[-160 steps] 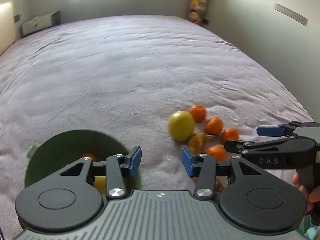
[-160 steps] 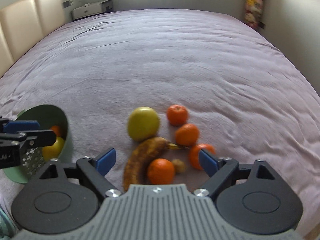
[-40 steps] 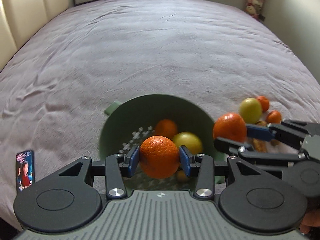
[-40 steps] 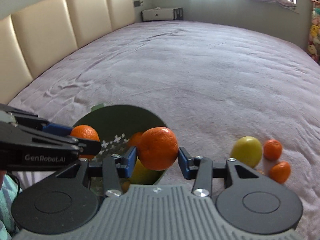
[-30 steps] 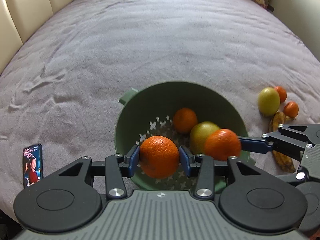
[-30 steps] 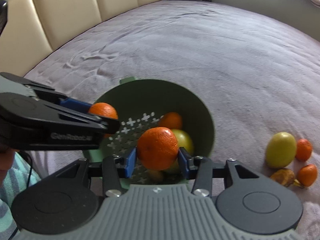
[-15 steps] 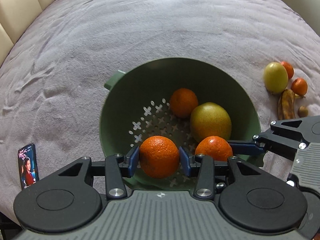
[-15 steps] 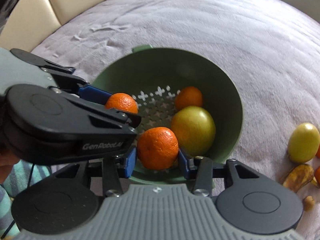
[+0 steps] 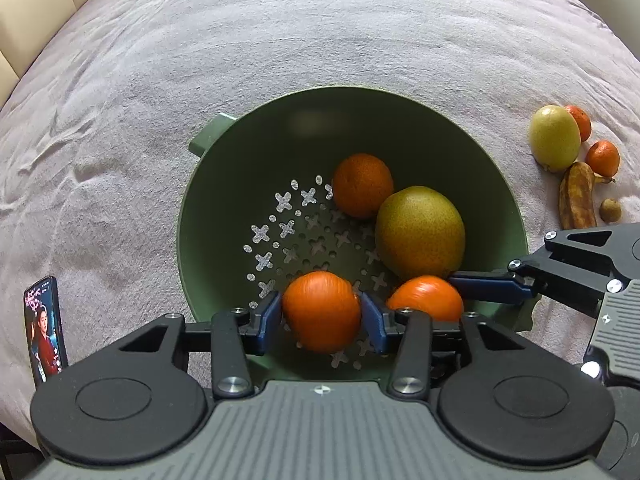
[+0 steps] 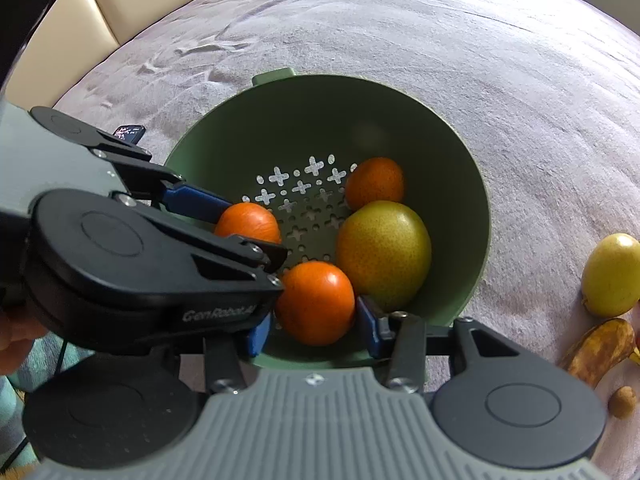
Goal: Organize fruits
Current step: 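Carry both mandarins into the green colander and open both tools, then withdraw both open tools from the colander toward the remaining fruit, then grasp a yellow-green pear with the left tool while the right tool grasps a mandarin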
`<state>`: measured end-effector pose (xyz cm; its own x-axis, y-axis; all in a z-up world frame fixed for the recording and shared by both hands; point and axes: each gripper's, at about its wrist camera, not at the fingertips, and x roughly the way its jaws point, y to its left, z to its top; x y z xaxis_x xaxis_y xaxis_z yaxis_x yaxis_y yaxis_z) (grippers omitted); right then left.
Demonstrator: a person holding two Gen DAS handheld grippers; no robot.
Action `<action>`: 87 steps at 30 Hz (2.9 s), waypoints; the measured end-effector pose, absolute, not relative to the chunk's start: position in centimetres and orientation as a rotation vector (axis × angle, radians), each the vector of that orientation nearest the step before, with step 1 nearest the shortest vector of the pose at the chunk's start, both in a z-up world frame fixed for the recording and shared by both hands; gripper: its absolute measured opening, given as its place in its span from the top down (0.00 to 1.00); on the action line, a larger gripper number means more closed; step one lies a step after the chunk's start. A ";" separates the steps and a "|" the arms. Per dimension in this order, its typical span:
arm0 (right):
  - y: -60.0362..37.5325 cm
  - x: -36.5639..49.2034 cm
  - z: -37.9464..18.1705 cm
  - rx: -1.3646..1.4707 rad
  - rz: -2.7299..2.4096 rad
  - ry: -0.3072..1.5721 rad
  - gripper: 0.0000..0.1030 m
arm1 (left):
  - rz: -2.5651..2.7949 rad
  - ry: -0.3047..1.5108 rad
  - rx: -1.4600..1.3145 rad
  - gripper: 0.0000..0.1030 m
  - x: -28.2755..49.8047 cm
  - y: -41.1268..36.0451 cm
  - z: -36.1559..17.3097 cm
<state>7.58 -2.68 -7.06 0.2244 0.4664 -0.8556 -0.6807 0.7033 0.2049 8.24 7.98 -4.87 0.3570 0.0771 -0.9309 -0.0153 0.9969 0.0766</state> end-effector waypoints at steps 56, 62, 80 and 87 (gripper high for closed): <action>-20.7 8.5 -3.5 -0.006 0.088 0.909 0.14 | -0.200 0.745 0.006 0.33 6.8 -1.7 0.7; -23.5 8.8 -4.7 0.029 0.054 0.917 0.21 | -0.291 0.747 -0.013 0.33 7.7 -4.1 -0.5; -26.9 11.6 -6.3 0.226 0.024 0.843 0.35 | -0.307 0.771 -0.085 0.37 11.9 -7.2 -4.0; -27.4 12.5 -7.4 0.281 0.032 0.843 0.43 | -0.290 0.793 -0.136 0.37 13.5 -7.4 -5.6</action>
<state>12.48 -27.44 -7.42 0.6667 0.1386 -0.7323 0.0828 0.9627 0.2576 13.46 -7.44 -5.59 0.6646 -0.3065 -0.6815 0.2047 0.9518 -0.2284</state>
